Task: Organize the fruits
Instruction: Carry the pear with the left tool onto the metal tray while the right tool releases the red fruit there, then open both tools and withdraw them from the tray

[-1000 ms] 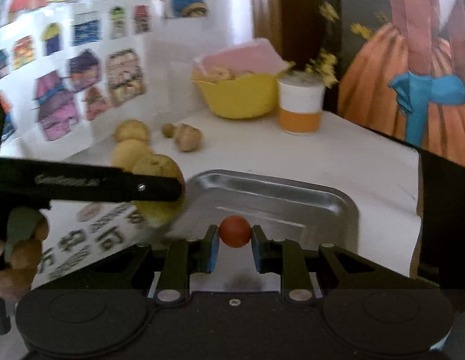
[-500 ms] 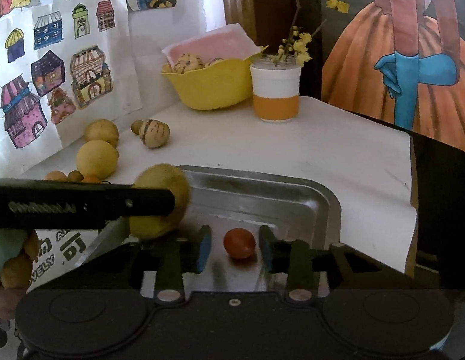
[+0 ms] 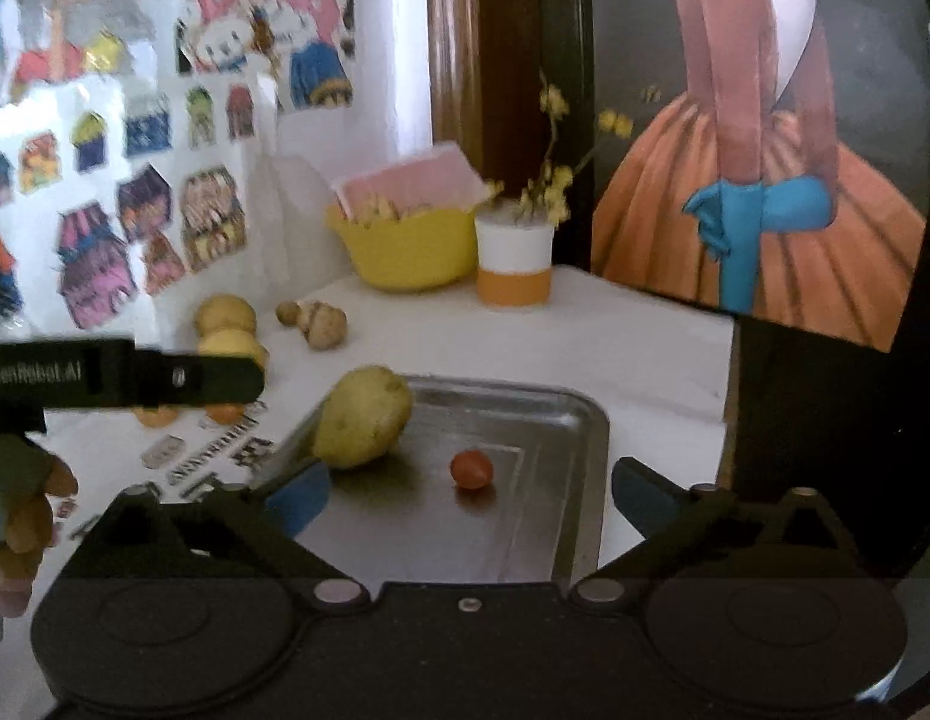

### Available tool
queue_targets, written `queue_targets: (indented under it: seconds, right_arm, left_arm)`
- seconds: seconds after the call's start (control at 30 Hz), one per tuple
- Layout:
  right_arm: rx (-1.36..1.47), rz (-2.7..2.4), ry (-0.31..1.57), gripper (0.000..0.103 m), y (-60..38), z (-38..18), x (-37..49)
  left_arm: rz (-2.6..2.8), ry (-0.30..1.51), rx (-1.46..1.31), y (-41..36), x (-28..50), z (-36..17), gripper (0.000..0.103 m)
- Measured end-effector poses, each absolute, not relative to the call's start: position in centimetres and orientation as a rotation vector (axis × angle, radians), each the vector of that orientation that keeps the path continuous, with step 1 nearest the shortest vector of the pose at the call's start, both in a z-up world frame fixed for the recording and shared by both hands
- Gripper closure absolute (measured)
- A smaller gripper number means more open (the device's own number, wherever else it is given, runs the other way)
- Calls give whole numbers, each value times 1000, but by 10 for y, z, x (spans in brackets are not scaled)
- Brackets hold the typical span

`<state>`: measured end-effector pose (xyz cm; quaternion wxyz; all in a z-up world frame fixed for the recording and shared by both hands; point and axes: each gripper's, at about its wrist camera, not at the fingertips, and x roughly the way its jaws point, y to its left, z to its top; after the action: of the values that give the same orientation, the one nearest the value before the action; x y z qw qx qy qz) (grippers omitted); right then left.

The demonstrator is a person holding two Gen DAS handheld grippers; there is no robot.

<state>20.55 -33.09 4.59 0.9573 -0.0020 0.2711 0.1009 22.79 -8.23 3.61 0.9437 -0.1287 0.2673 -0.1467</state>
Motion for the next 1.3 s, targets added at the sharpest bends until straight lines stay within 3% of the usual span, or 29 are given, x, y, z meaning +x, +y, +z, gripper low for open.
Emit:
queue_targets:
  seconds: [0.3,0.73,1.3]
  right_arm:
    - [19,202,527,1,-319,64,129]
    - [14,207,690,1,-289,33,57]
    - [8,367,731,1,-229,30,66]
  left_arm:
    - [-241,549,-204,-56,148,38,0]
    - [-194,641,-166,-18,78,11,0]
    - [-61,701,-125,34,62,17,0]
